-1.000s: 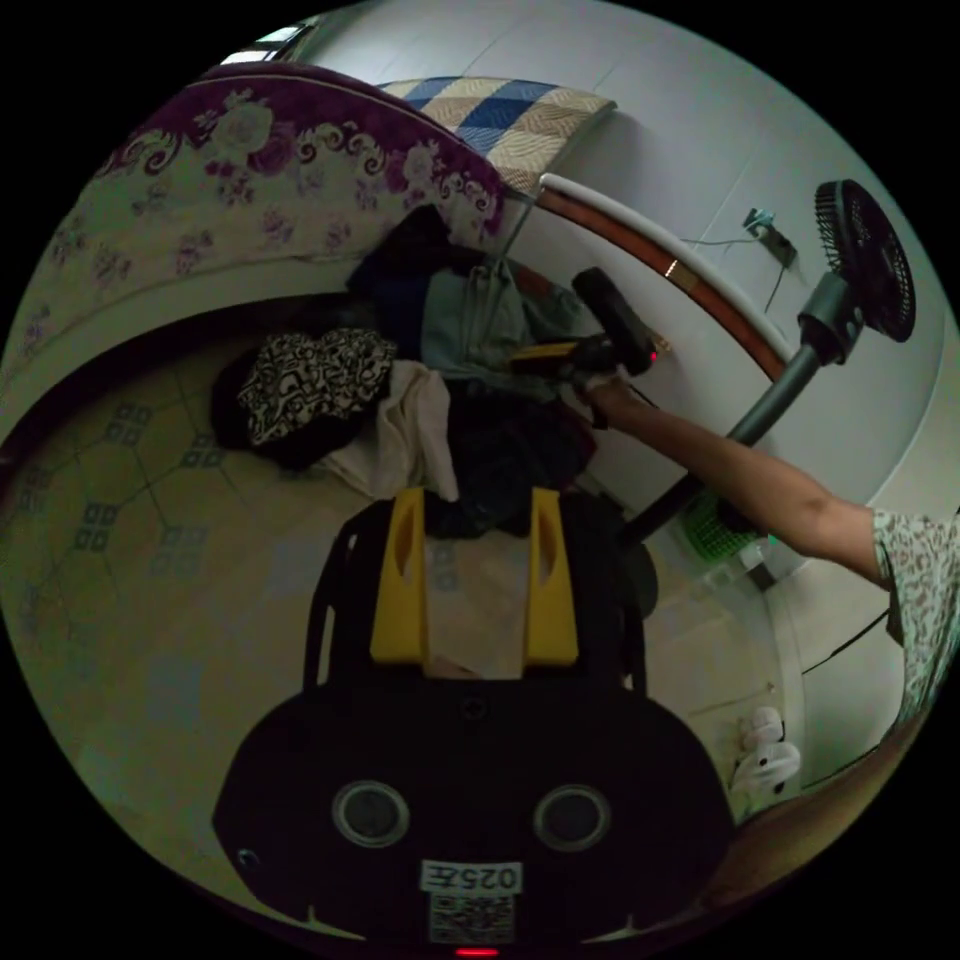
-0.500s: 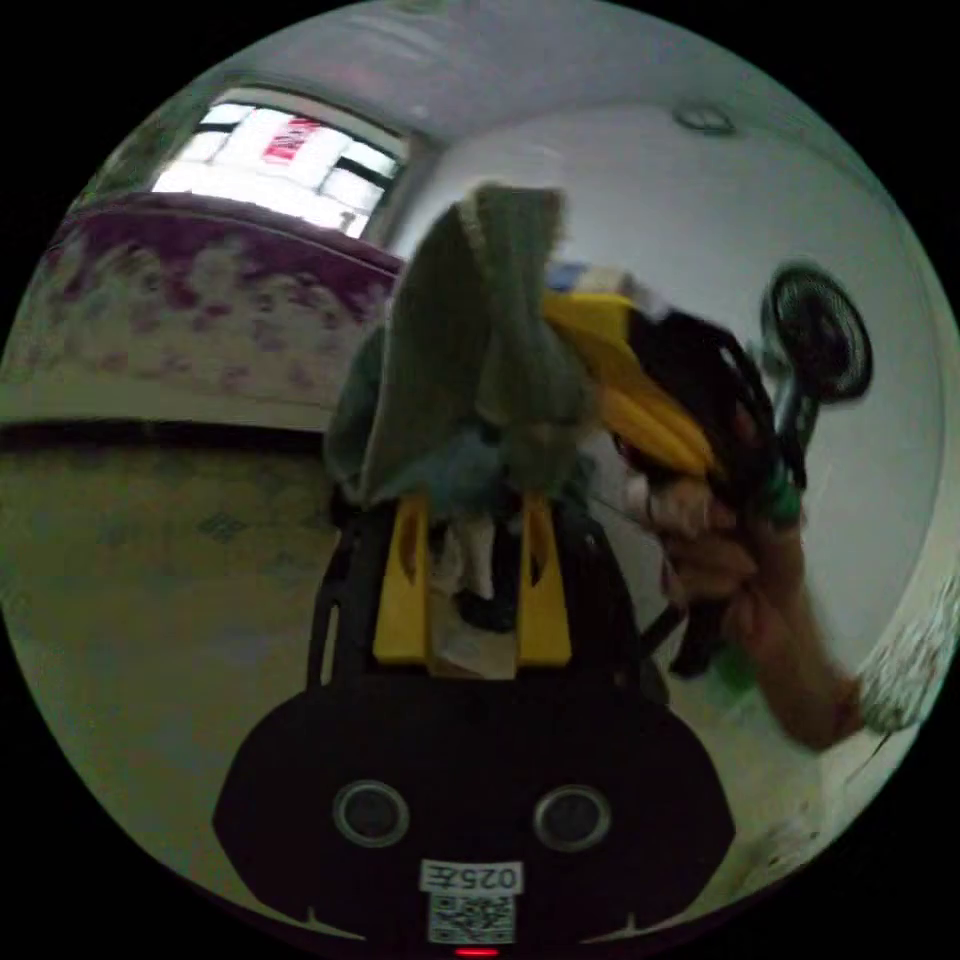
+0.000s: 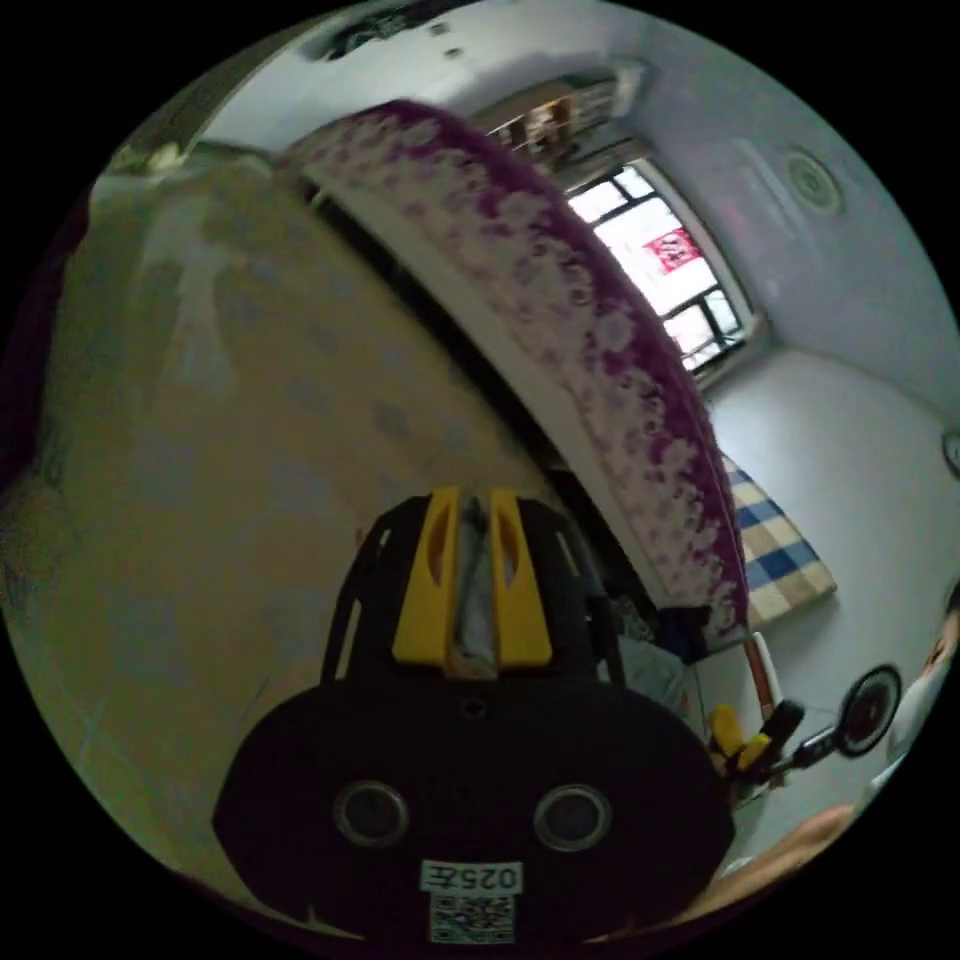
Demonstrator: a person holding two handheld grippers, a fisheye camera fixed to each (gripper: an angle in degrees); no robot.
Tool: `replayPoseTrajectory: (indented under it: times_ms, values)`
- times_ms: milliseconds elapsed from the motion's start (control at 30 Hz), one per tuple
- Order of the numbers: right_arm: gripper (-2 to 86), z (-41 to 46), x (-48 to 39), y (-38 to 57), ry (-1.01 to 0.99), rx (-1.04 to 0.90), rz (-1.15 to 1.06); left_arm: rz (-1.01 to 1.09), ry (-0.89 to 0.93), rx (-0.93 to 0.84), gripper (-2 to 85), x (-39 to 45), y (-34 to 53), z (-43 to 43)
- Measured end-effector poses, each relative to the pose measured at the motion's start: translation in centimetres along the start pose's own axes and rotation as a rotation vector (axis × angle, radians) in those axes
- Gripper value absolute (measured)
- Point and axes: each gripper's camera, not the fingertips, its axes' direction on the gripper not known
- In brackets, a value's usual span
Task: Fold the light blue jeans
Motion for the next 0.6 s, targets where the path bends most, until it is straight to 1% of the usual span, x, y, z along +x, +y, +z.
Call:
replayPoseTrajectory:
  times_ms: [33, 67, 100, 133, 200, 233, 267, 300, 333, 400, 433, 467, 500, 533, 567, 600]
  values:
    - [11.1, -0.9, 0.4, 1.5, 0.070, 0.000, 0.019, -0.046, -0.007, -0.033, 2.3, -1.9, 0.1, 0.3]
    - [11.1, -3.7, 1.4, 4.6, 0.245, 0.031, 0.078, -0.111, -0.027, -0.059, 3.4, -4.8, 0.8, 0.5]
    - [11.3, -7.0, 2.5, 7.5, 0.435, 0.069, 0.143, -0.115, -0.037, -0.044, 4.7, -6.2, 1.7, 0.2]
    - [11.4, -8.9, 3.2, 8.7, 0.529, 0.083, 0.183, -0.093, -0.028, -0.033, 5.6, -6.3, 2.2, 0.1]
    - [12.0, -17.9, 6.4, 12.8, 0.850, 0.198, 0.390, 0.133, 0.000, -0.002, 9.3, -3.8, 4.9, 1.0]
    - [12.4, -20.2, 7.1, 13.6, 0.906, 0.232, 0.429, 0.208, 0.003, 0.012, 10.2, -2.8, 5.8, 1.5]
    - [13.3, -24.4, 8.4, 14.6, 1.008, 0.297, 0.473, 0.336, 0.014, 0.022, 10.7, -0.5, 7.4, 2.7]
    - [13.7, -28.2, 9.6, 15.0, 1.099, 0.361, 0.514, 0.428, 0.044, -0.043, 11.0, 1.7, 8.8, 4.6]
    - [14.0, -29.8, 10.1, 14.9, 1.136, 0.381, 0.522, 0.468, 0.054, -0.087, 11.1, 2.8, 9.4, 5.7]
    - [15.0, -34.3, 12.6, 13.8, 1.267, 0.417, 0.547, 0.625, 0.081, -0.213, 11.4, 7.7, 12.6, 9.5]
    - [15.0, -35.1, 13.4, 13.4, 1.283, 0.407, 0.554, 0.672, 0.092, -0.233, 11.6, 8.9, 13.5, 10.2]
    - [14.6, -36.4, 15.5, 12.4, 1.278, 0.346, 0.586, 0.732, 0.124, -0.256, 11.8, 11.1, 15.4, 11.5]
    - [13.8, -37.1, 17.6, 11.5, 1.251, 0.271, 0.606, 0.796, 0.203, -0.282, 12.6, 13.2, 17.3, 12.5]
    - [13.2, -37.3, 18.6, 11.0, 1.232, 0.233, 0.610, 0.820, 0.241, -0.295, 13.0, 14.2, 18.2, 13.0]
    - [12.0, -37.2, 20.4, 10.0, 1.202, 0.143, 0.612, 0.856, 0.306, -0.326, 13.7, 15.9, 20.0, 14.0]
    - [8.8, -36.9, 22.0, 9.2, 1.187, 0.054, 0.625, 0.903, 0.349, -0.359, 14.4, 17.6, 21.9, 15.0]
